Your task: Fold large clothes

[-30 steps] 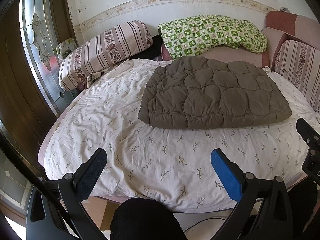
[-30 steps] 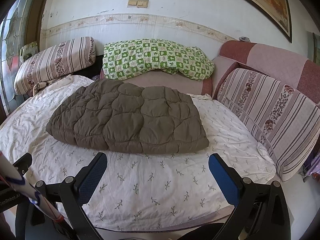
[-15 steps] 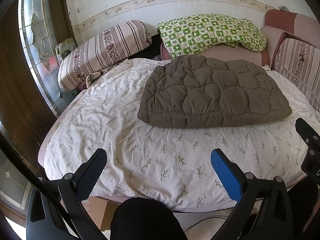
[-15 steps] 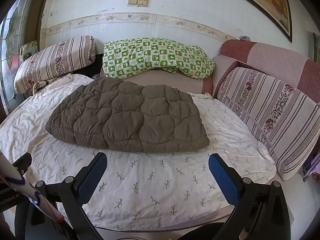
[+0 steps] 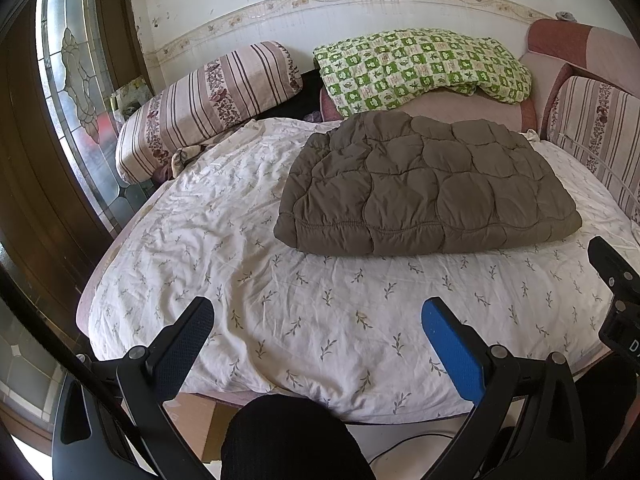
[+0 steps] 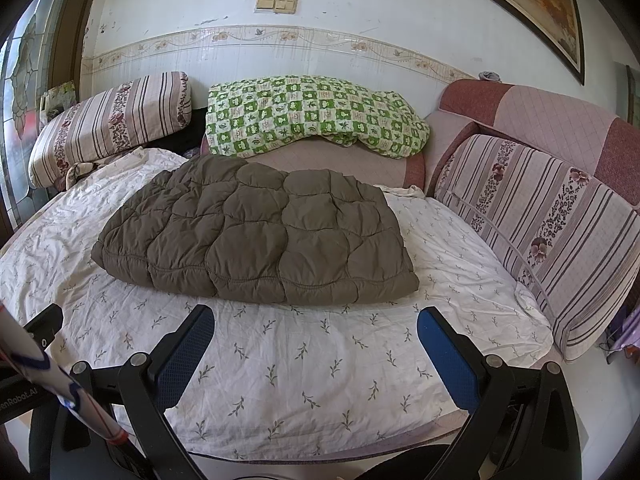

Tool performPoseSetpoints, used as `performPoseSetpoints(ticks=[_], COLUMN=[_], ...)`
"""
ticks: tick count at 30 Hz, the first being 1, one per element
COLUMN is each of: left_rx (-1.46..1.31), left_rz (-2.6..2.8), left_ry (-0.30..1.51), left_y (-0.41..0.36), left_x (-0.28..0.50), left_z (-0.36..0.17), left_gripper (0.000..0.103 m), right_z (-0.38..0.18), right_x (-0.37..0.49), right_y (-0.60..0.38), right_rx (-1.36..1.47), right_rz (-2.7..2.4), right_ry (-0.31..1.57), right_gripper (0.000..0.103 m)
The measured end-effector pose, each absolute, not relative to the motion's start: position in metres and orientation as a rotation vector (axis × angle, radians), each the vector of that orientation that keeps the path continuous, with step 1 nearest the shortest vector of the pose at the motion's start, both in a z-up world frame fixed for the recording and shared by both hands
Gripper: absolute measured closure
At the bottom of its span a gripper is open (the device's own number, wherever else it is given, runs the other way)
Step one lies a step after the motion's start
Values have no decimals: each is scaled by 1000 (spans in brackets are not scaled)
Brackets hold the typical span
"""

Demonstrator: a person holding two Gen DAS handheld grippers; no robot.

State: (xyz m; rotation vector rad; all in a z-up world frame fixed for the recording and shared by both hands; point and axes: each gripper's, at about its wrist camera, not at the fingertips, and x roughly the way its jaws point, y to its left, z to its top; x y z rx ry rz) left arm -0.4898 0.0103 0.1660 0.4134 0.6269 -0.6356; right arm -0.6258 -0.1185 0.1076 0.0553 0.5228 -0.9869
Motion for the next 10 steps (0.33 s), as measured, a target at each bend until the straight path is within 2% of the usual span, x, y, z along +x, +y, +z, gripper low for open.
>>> performPoseSetpoints(ticks=[10], left_rx=[415], left_rz=[-648], left_ry=[621], left_y=[18], left_x=[-493], left_z=[171], left_gripper=[0], right_z=[107], right_x=[-627], right_y=[-119], right_rx=[61], right_rz=[-986], right_ry=[522], right_gripper=[0])
